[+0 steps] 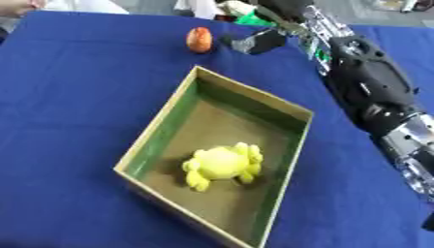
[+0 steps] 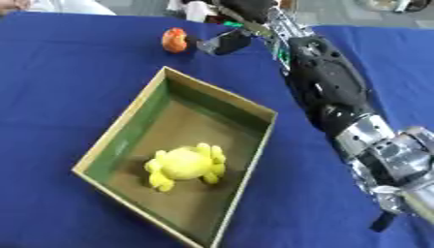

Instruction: Pick up objects on the table and place them in the box.

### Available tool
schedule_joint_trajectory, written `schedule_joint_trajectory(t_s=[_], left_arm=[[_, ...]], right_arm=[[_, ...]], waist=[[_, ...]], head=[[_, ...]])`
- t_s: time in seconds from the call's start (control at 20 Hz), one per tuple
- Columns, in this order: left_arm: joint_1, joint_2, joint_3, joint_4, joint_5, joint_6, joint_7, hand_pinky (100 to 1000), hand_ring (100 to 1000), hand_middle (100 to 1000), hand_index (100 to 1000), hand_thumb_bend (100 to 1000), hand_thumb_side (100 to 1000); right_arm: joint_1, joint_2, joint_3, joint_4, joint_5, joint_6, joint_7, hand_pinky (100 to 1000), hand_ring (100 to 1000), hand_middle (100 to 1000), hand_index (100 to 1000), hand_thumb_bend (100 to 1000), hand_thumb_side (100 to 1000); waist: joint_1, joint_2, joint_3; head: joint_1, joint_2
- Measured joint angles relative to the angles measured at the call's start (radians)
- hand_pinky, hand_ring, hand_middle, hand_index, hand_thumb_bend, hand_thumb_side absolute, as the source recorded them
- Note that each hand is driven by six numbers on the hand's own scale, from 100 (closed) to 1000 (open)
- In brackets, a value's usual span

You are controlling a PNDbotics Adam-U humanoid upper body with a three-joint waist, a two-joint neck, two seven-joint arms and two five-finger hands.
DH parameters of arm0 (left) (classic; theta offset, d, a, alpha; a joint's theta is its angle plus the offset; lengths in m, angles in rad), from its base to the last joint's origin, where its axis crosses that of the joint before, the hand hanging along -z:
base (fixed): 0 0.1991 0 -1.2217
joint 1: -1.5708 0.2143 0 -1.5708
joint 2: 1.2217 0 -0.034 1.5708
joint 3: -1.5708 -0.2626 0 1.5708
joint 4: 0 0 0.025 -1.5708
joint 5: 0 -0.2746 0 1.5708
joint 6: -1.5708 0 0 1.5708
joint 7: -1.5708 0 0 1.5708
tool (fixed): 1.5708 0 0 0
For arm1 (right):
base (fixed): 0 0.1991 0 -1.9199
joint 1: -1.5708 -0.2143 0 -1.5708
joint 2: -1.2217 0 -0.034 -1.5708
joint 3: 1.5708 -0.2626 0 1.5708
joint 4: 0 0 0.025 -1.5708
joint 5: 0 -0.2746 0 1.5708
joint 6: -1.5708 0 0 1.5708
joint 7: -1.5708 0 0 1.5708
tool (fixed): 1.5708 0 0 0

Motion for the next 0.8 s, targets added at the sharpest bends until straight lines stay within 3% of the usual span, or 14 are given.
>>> schedule_joint_trajectory(t_s=[0.4,0.8], left_arm=[[-0.185,0.13,0.022,0.018,-0.102,0.1,-0.067,710,785,801,848,387,773],[-0.385,0.243,0.012,0.166,-0.229,0.225,-0.171,730,796,807,869,431,758]], right_arm=[[0.036,-0.024,-0.023,-0.141,-0.09,0.046,0.015,773,785,802,841,350,681],[0.056,-0.045,-0.061,-0.263,-0.162,0.095,0.007,768,785,804,845,345,643]], waist=[[0.02,0.0,-0.01],[0.019,0.006,-0.032]], head=[[0.015,0.0],[0.036,0.0]])
